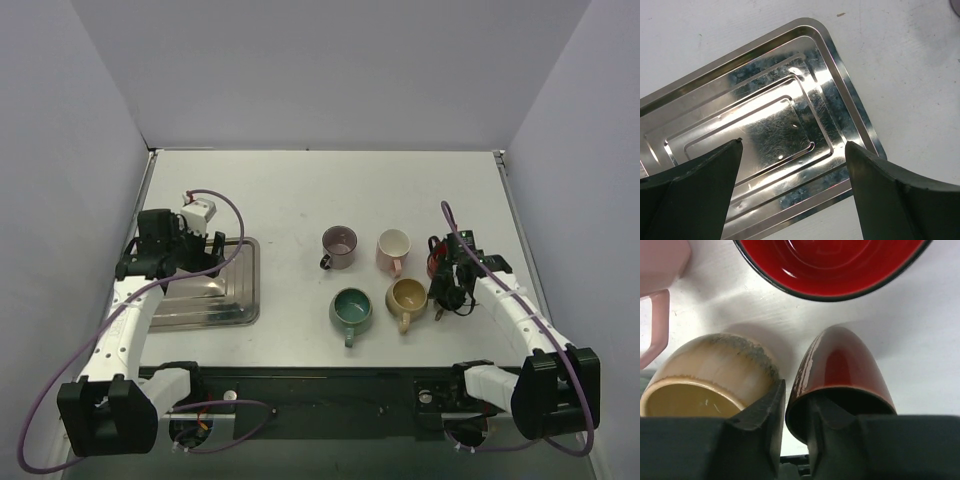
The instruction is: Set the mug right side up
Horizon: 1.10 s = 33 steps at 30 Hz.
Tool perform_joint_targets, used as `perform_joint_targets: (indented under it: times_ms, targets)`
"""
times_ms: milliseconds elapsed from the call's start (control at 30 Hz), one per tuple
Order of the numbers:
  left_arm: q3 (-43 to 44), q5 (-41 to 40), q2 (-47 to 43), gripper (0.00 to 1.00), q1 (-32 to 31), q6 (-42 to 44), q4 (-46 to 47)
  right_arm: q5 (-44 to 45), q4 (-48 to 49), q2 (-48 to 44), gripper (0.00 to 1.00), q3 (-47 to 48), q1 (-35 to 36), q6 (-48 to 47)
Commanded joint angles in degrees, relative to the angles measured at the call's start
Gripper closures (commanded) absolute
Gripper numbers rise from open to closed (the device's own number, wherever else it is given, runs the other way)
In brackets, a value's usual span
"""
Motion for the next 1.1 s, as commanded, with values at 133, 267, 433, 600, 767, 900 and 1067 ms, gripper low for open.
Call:
perform_joint_targets:
  times_ms: [133, 267, 433, 600, 767, 900, 1067]
  targets:
    - [-1.8, -0.3, -1.2, 0.05, 0.9, -2.5, 7.7, 1.0, -3.9, -5.0, 0.38, 3.1, -0.9, -1.4]
    - [-5.8, -4.6, -3.7, 0.05, 1.1, -6.9, 16.4, 8.3, -9.0, -11.7, 0.18, 9.2, -0.8, -2.8]
    - [-11.9, -8.4, -6.5, 0.05, 1.4, -13.0, 27.1, 17.3, -1.0, -21.9, 0.16, 6.4, -0.7, -5.8]
    - [-20.8, -15.4, -7.7, 0.04, 1.7, -17.0, 39.2, 28.1, 17.0, -36.7, 0.13, -9.4, -0.7, -7.1]
    - [-26.2, -16.2, -7.6, 0.04, 1.9, -16.6, 43.4, 33.1, 28.5, -46.2, 0.13, -22.0, -0.7, -8.7]
    - [-31.0, -17.9, -8.3, 0.04, 2.1, -16.7, 48.5, 38.3, 31.2, -48.3, 0.13, -26.6, -0.7, -8.7]
    - [-33.6, -16.8, -9.0, 0.04, 2.1, -17.0, 51.0, 35.5, 31.9, -48.0, 0.13, -27.2, -0.7, -9.2]
